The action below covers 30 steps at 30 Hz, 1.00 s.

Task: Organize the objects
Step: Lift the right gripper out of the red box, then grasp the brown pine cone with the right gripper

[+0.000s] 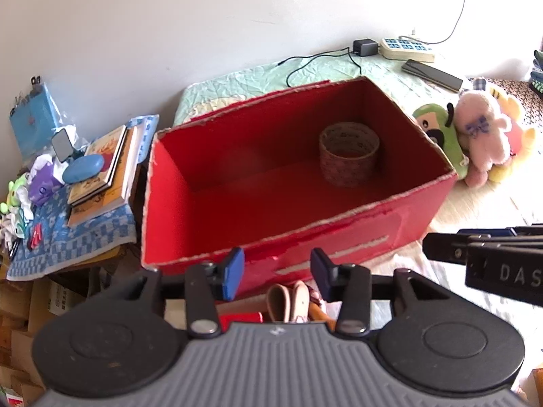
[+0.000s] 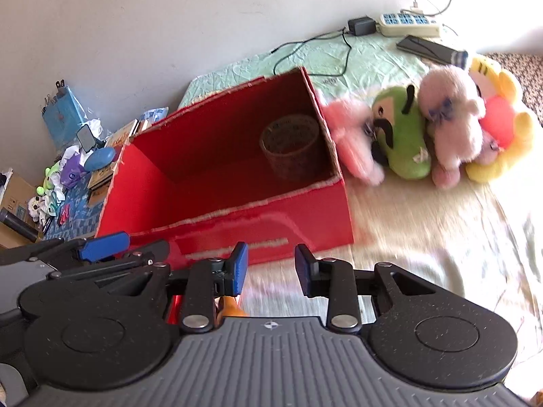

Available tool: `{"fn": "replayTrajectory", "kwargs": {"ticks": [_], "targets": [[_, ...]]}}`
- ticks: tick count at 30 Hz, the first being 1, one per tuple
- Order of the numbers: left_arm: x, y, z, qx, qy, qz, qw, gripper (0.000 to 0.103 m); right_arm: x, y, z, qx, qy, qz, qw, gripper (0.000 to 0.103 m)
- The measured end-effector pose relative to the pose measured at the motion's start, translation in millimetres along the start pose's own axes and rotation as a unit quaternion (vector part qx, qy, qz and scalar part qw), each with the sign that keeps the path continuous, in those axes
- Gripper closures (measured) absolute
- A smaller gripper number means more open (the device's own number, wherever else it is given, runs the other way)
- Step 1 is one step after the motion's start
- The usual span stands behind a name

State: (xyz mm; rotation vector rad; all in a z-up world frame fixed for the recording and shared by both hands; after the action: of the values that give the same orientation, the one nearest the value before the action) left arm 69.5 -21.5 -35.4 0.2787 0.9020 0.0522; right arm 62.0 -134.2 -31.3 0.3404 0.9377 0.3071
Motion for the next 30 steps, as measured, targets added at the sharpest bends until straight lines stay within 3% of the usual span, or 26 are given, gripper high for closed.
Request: {"fn": "replayTrajectory", "kwargs": {"ticks": [5, 11, 15, 24, 27, 30], "targets": [[3.8, -11.1, -14.8, 0.009, 0.016, -0.015, 0.9997, 0.052, 0.5, -3.5, -18.4, 0.017, 0.015, 0.003, 1.0, 0.07], [11.2, -22.3, -33.6, 0.012, 0.031, -0.046, 0.9984, 0.038, 4.0, -15.9, -42.4, 0.051, 0.041, 0.009, 0.998, 0.068], [12.1, -30.4, -44.6, 0.02, 0.038, -0.063, 0.9971, 0.034, 8.4, -26.3, -56.4, 0.069, 0.065, 0.016, 0.995, 0.064], [-3.8, -58.5, -67.4, 0.035, 0.027, -0.174, 0.9837, 0.033, 27.5, -45.7, -68.2, 0.089, 0.14, 0.069, 0.984, 0.06], [-5.0, -76.0, -75.5, 0.047, 0.03, -0.189, 0.9804, 0.032, 32.4, -52.0, -69.5, 0.095, 0.172, 0.088, 0.977, 0.06], [0.9, -87.0, -81.2, 0.041, 0.045, -0.176, 0.9825, 0.033, 37.3, -57.7, -70.3, 0.1, 0.199, 0.106, 0.969, 0.06]]}}
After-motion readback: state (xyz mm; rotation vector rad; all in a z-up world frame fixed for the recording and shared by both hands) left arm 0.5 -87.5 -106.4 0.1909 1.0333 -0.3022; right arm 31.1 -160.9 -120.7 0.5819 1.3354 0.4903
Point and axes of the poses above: each gripper's, at about its wrist camera, not at the fingertips, and x roughly the way its jaws point, y to its left, z to its top, the point moved 9 cm from there along x, roughly the way its jaws point, and after that the axes turned 6 degrees about z, right-handed, at the moved point
